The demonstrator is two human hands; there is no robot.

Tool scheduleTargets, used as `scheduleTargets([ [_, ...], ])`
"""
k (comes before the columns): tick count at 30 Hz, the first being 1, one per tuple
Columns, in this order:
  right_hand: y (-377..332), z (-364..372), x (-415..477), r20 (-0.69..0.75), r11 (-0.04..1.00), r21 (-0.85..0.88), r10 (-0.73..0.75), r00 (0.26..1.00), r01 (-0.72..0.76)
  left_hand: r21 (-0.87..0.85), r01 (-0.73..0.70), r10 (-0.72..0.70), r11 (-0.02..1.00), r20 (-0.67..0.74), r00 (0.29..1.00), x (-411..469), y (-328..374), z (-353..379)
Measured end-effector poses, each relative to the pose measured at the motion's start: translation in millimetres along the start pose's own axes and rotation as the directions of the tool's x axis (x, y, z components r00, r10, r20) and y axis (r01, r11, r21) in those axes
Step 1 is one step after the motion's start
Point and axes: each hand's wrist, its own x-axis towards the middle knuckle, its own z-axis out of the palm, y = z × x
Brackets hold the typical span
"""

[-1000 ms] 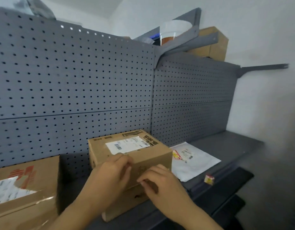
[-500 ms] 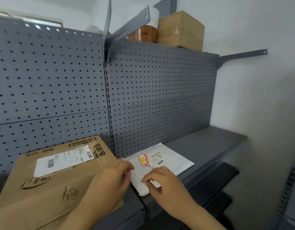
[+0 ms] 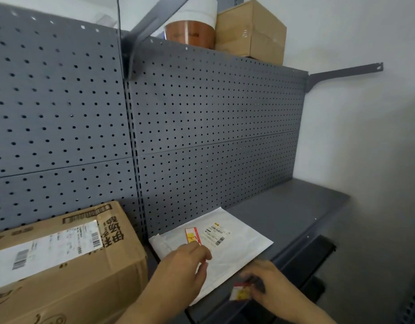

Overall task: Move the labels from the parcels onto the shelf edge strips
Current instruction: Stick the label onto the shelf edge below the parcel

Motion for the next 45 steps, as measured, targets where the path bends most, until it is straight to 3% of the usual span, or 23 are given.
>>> scheduleTargets([
  [10,24,-3,19,0.113,0.995,-0.037,-0.093,0.989,0.098,0.064,0.103,-0.105,0.993,0.028,0.994,-2,4,15],
  [15,13,-17,22,0.079,0.985,0.156,-0.085,0.993,0.072,0.082,0.164,-0.161,0.983,-0.047,0.986,-19,14,16],
  [21,-45,-6,19,0.088,0.930,0.305,-0.244,0.966,0.207,0.096,0.258,-0.248,0.961,-0.101,0.963,-70,12,6],
  [29,-118,51,5,0.251,0.843,0.420,-0.463,0.850,0.336,0.173,0.499,-0.484,0.849,-0.122,0.867,-174,8,-19],
  [34,-151,83,-2,0.246,0.808,0.430,-0.534,0.809,0.402,0.194,0.639,-0.629,0.744,-0.116,0.769,-236,1,-34],
  [38,-177,104,-6,0.222,0.803,0.402,-0.551,0.805,0.439,0.176,0.671,-0.664,0.720,-0.105,0.740,-267,-13,-36],
  [41,-193,119,-7,0.224,0.832,0.354,-0.518,0.825,0.426,0.254,0.650,-0.670,0.717,-0.011,0.743,-282,-27,-34],
  [45,-211,131,-14,0.209,0.858,0.311,-0.482,0.851,0.410,0.256,0.590,-0.620,0.765,0.050,0.783,-297,-41,-28],
])
